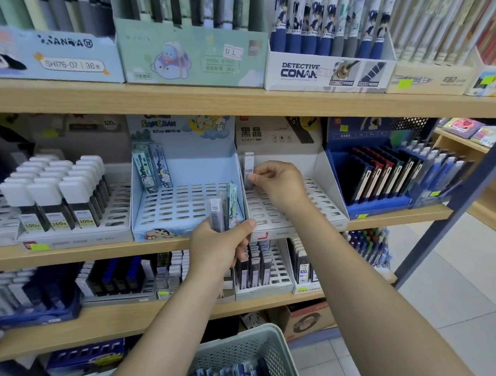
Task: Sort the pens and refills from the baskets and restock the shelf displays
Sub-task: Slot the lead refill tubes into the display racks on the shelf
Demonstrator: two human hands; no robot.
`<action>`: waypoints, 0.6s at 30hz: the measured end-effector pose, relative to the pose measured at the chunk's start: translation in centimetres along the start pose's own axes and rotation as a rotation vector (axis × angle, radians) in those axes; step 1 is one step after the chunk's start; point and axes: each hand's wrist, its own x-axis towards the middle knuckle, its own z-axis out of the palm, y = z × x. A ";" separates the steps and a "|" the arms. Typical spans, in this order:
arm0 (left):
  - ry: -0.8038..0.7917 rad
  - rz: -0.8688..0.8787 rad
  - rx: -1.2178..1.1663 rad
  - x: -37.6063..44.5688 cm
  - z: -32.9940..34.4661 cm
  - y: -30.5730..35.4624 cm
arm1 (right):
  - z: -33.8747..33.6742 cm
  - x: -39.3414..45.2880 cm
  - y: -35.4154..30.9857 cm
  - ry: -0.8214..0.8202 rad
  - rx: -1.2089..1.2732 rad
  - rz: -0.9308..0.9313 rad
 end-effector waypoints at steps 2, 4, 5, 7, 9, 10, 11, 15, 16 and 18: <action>-0.031 -0.006 0.010 -0.1 -0.3 0.3 | -0.2 -0.1 -0.2 0.003 -0.080 0.004; -0.052 -0.004 0.014 -0.3 -0.7 0.6 | -0.5 -0.7 -0.5 0.030 -0.173 -0.005; -0.061 0.003 0.009 -0.4 -1.0 0.8 | -0.7 -1.2 -0.8 0.066 -0.170 -0.022; -0.091 0.026 0.002 -0.4 -1.6 1.2 | -1.1 -2.9 -1.9 0.097 -0.047 -0.059; -0.151 0.057 0.013 -0.4 -2.4 1.7 | -1.3 -5.2 -3.2 -0.008 0.134 -0.038; -0.191 0.070 0.021 -0.4 -2.7 1.9 | -1.3 -6.3 -4.1 -0.107 0.179 -0.017; -0.232 0.083 0.031 -0.3 -3.1 2.1 | -1.2 -7.3 -4.8 -0.207 0.170 -0.001; -0.353 0.117 0.026 -0.6 -4.7 2.5 | -0.3 -8.1 -5.8 -0.390 0.097 0.012; -0.363 0.126 0.004 -0.7 -5.1 2.7 | -0.2 -7.9 -5.8 -0.382 0.125 0.018; -0.364 0.137 -0.040 -1.0 -5.9 3.0 | 0.3 -7.8 -5.7 -0.368 0.197 0.027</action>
